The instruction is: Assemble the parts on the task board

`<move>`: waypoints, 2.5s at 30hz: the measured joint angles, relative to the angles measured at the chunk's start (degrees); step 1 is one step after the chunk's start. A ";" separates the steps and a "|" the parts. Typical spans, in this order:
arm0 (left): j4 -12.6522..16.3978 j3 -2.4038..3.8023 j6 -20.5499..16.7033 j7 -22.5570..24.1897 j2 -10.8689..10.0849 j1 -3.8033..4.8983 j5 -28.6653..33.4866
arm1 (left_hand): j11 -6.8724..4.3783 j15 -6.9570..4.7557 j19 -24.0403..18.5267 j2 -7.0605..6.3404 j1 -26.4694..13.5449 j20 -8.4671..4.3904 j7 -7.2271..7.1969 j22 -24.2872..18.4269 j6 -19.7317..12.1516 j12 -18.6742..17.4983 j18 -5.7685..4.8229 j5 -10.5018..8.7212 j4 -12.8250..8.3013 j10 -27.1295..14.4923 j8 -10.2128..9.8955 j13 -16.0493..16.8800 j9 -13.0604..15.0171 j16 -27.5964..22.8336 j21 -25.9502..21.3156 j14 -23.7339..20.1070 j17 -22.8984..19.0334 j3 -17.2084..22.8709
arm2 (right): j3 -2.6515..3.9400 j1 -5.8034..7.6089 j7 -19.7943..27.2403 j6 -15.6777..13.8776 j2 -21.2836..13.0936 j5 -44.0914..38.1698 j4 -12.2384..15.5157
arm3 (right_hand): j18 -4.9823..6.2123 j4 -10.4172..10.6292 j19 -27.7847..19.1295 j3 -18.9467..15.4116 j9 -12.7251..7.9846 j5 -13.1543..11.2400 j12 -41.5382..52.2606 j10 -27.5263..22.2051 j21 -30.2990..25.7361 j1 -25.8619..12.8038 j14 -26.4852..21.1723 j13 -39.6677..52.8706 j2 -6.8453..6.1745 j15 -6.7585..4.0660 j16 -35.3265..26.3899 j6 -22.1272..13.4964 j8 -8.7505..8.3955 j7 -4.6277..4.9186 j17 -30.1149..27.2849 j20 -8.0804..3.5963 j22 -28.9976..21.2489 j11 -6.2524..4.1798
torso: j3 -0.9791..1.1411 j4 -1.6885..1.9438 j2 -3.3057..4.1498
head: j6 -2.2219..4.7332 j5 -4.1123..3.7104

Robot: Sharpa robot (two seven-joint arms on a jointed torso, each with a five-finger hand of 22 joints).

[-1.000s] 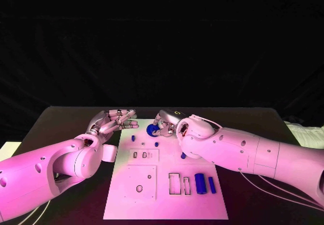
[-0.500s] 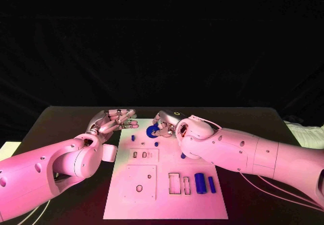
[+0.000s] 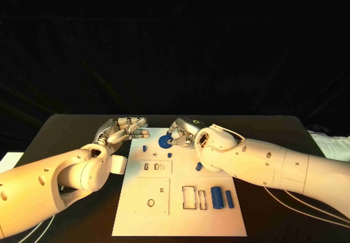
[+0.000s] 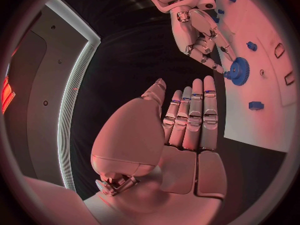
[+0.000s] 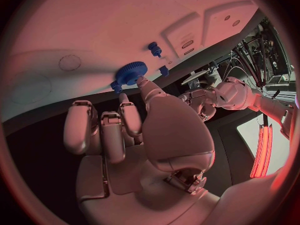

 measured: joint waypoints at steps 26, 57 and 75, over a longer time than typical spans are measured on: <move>-0.55 -0.03 0.18 0.00 -0.13 -0.03 0.41 | 0.00 0.00 0.00 0.00 0.00 0.00 0.00 0.01 0.00 0.00 0.00 0.00 0.00 0.00 0.00 0.00 0.00 0.00 0.00 0.00 -0.01 0.00 | 0.76 0.70 23.64 -2.99 -24.93 17.47 8.71 | 0.00 -2.23 -0.01 0.65 -0.02 0.22 -1.83 -0.72 -0.23 3.65 0.00 -1.42 0.11 0.00 0.00 0.59 -0.02 0.23 -0.01 0.00 -1.23 -0.09 | 0.75 -1.18 -0.81 | 0.32 0.03; -1.07 -0.05 0.68 0.01 0.56 -0.12 0.61 | 0.00 0.00 0.00 0.00 0.00 0.00 0.00 -0.03 0.00 0.00 -0.01 0.00 0.00 0.00 0.00 0.00 0.00 0.00 0.00 0.00 0.04 0.00 | 0.75 -3.63 24.54 2.33 -21.57 13.87 -0.08 | 0.01 -2.61 -0.45 -0.39 -0.08 -1.37 -2.60 -1.13 -0.46 3.65 0.00 -2.16 0.11 -0.01 0.00 0.59 -0.25 0.22 -0.02 0.01 -1.57 -0.08 | 0.93 -1.34 -0.93 | -0.33 -0.71; -1.18 -0.05 0.74 -0.02 0.52 -0.12 0.63 | 0.00 0.00 0.00 0.00 0.00 0.00 0.00 -0.03 0.00 0.00 -0.01 0.00 0.00 0.00 0.00 0.00 0.00 0.01 0.00 0.00 0.03 0.00 | 0.79 -4.18 24.15 2.39 -19.27 13.79 -2.86 | 0.01 -2.68 -0.45 0.06 0.11 -2.80 -2.14 -1.01 -0.46 5.29 0.00 -1.51 1.83 0.00 -0.22 2.40 0.15 -0.17 0.02 0.01 -1.07 -0.21 | 0.91 -1.30 -1.00 | -0.65 -0.98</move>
